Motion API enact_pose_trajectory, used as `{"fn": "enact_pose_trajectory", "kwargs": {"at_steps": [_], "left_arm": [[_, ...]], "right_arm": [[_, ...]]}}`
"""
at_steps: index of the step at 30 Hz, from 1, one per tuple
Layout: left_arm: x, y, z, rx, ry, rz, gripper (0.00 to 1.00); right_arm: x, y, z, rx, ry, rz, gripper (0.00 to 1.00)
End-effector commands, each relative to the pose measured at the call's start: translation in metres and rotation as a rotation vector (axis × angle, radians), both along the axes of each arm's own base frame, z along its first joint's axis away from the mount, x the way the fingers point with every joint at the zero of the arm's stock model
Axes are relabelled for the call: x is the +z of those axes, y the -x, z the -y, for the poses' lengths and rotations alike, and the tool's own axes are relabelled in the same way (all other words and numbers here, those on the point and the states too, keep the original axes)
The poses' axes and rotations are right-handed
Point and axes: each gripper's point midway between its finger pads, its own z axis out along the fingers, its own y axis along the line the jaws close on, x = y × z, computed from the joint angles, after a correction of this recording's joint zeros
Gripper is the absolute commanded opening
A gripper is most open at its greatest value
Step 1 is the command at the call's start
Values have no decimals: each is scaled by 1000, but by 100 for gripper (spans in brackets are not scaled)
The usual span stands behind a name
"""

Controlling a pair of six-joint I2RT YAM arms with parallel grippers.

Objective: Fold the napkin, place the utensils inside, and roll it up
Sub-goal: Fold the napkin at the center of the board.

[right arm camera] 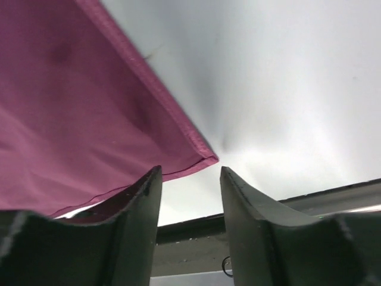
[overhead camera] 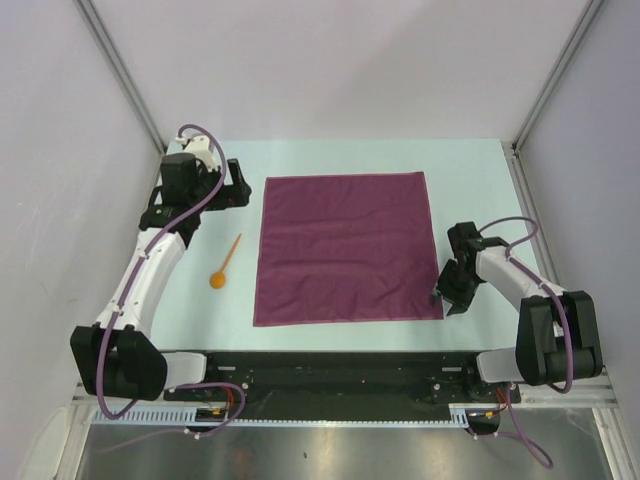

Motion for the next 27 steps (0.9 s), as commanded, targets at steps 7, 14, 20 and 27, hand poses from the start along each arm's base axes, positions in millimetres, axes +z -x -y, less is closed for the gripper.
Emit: {"fn": "enact_pose_trajectory", "kwargs": {"at_steps": [7,14,20,27], "left_arm": [[12,-1,8,-24,42,8,100],[10,-2,7,-16,38,2,100],[7,-2,6,-13,36,-6,100],[5,-3,7,-16,39,-9,100]], "right_arm": [[-7,4,23,-91,68,8,38],[-14,0,13,-82,34,12,32],[-13,11,9,-86,31,4,33],[-17,19,8,-99,31,-2,33]]}}
